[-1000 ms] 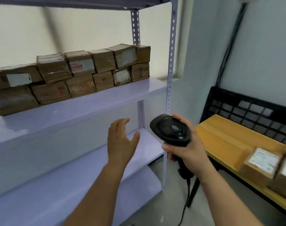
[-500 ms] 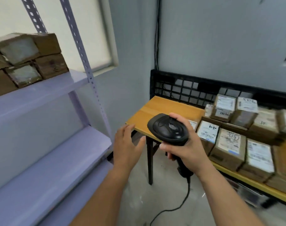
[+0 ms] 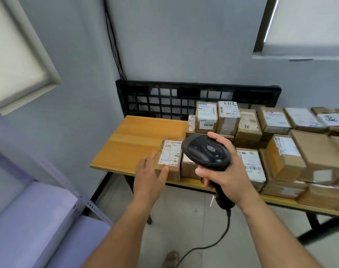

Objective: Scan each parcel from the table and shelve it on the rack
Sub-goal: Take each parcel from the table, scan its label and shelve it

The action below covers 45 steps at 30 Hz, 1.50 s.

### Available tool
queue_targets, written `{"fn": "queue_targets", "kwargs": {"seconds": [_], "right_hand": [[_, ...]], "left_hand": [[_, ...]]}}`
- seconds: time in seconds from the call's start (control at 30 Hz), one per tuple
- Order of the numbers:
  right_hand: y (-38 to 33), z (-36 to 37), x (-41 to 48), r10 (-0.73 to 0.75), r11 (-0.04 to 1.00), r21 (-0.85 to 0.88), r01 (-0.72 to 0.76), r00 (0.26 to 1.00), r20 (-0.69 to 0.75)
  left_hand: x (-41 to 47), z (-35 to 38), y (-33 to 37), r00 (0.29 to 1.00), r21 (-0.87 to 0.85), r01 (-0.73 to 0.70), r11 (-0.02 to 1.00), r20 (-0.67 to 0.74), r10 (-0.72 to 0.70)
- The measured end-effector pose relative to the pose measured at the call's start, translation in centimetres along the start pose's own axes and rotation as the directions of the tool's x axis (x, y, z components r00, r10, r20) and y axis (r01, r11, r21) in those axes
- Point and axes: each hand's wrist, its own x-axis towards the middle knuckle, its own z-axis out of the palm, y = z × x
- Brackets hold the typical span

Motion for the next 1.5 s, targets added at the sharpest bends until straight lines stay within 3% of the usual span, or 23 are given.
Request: {"fn": "queue_targets", "kwargs": {"seconds": [0.23,0.57,0.8,1.23,1.33,1.5], "right_hand": [[2.9,-2.0,4.1,0.071,0.997,-0.021,-0.073,0.995,-0.070],[8.0,-1.0,9.1,0.218,0.975,-0.024,-0.222,0.970,-0.109],[11.0,-0.3,12.2,0.347,0.937,-0.010,-0.350,0.932,-0.101],[12.2,0.6,12.2,0.390,0.921,0.017,-0.390,0.917,-0.089],[11.4,0.8,11.3,0.366,0.931,0.018,-0.365,0.928,-0.071],[8.6,1.4,9.1,0.306,0.952,0.030,-0.305,0.952,-0.016]], "left_hand": [[6.2,2.9,-0.7,0.981,-0.020,0.134,0.991,0.144,-0.130],[12.5,6.5,-4.2,0.862,0.148,0.307,0.940,0.375,-0.340],[12.6,6.2,-4.6,0.798,-0.200,0.494,0.846,0.489,-0.351],[12.8,3.2,-6.1,0.694,-0.246,0.546,0.801,0.668,-0.268],[12.0,2.2,-5.8,0.744,-0.319,0.504,0.802,0.632,-0.216],[11.1,0.9,-5.1,0.889,-0.419,0.351,0.837,0.430,-0.158]]}}
